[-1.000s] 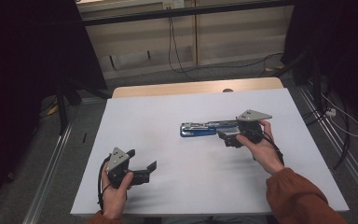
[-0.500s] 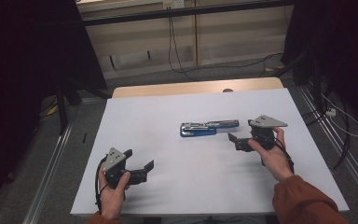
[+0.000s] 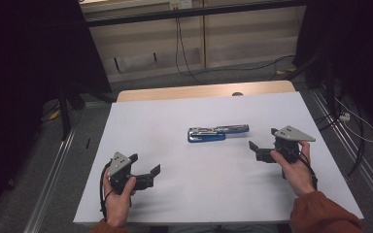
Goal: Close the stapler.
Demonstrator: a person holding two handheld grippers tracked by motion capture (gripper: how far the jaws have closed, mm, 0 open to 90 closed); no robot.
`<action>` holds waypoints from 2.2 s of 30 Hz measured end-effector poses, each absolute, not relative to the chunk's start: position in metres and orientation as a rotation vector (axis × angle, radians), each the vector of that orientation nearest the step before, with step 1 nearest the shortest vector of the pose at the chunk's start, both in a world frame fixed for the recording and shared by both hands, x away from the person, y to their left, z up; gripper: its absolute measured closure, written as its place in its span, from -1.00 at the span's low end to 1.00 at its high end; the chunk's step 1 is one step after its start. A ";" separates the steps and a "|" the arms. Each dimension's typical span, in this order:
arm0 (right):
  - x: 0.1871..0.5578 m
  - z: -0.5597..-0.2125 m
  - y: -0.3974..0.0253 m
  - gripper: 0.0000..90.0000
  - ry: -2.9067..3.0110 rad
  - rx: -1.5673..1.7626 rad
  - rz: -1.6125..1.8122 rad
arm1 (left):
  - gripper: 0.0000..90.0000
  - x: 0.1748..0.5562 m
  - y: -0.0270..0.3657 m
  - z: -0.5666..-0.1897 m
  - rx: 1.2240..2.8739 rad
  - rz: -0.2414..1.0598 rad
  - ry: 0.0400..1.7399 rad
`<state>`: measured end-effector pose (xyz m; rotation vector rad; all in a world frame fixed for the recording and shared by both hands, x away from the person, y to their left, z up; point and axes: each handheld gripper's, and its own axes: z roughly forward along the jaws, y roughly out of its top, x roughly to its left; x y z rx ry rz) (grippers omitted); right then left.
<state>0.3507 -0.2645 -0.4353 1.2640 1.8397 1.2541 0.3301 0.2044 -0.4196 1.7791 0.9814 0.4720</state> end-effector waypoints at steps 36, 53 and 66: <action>0.370 -0.447 -0.257 -0.86 1.968 1.268 1.233 | -0.83 0.393 0.154 -0.428 1.905 0.396 0.819; 0.382 -0.448 -0.254 -0.83 2.015 1.252 1.225 | -0.87 0.427 0.115 -0.421 1.888 0.359 0.792; 0.393 -0.448 -0.250 -0.36 2.034 1.186 1.223 | -0.89 0.458 0.096 -0.412 1.885 0.433 0.779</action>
